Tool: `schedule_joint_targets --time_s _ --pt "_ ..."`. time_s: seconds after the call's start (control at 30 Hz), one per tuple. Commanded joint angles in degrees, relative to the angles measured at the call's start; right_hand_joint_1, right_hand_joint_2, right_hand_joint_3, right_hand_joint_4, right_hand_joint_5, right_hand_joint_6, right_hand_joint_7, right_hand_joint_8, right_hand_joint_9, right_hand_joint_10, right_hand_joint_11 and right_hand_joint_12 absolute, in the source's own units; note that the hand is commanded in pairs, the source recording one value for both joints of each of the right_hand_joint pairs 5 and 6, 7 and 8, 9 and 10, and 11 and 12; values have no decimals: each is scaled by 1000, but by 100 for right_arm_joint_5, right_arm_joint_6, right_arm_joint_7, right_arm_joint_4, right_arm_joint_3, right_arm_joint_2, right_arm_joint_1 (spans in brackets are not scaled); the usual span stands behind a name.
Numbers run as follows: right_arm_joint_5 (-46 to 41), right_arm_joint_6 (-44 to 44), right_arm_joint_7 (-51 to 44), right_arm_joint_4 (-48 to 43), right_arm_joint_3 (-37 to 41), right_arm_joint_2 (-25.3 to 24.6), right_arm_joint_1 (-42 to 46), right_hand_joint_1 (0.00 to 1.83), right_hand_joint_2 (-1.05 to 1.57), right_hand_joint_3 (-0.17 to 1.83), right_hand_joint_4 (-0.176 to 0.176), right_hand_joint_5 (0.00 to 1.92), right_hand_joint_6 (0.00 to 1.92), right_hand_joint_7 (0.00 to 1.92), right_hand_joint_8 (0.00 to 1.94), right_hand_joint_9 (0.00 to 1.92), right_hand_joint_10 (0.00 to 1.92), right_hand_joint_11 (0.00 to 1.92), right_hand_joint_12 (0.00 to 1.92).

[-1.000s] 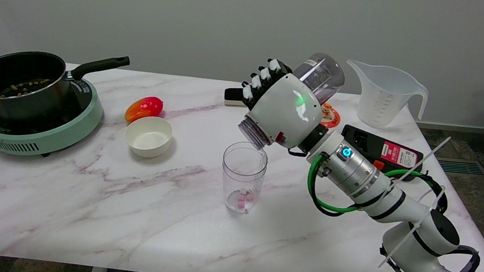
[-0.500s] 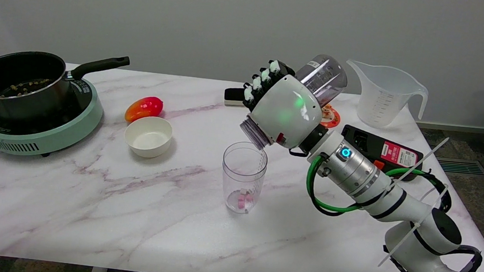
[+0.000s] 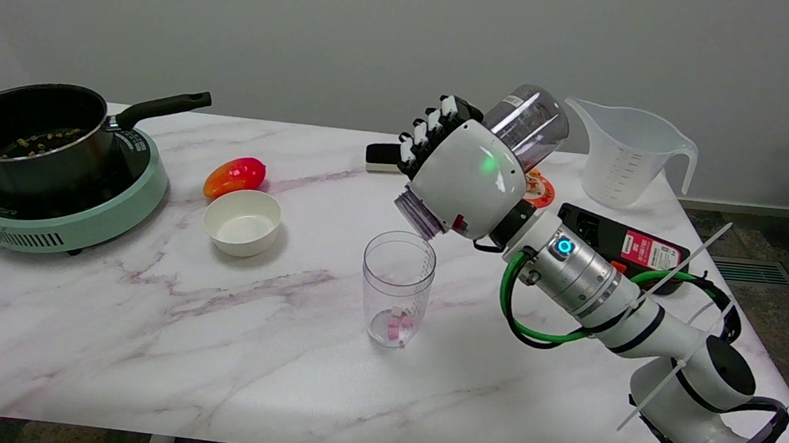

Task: Pour the contents of the bottle into the measuring cup.

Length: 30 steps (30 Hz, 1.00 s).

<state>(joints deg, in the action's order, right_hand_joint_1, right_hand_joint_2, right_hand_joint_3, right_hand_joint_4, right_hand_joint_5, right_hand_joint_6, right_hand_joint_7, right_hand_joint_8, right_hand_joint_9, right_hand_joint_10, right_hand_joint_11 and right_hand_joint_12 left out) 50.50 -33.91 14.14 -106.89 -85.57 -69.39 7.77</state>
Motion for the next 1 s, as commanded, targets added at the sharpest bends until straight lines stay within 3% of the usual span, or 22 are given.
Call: schedule_joint_targets --time_s 0.03,1.0 --pt "197 -80 43 -25 20 45 -127 1358 985 495 0 1409 1409 1441 1441 1262 1262 1126 1126" --pt "-51 -217 -221 -33 -211 -115 263 1360 967 500 0 1363 1363 1429 1429 1256 1256 1114 1114"
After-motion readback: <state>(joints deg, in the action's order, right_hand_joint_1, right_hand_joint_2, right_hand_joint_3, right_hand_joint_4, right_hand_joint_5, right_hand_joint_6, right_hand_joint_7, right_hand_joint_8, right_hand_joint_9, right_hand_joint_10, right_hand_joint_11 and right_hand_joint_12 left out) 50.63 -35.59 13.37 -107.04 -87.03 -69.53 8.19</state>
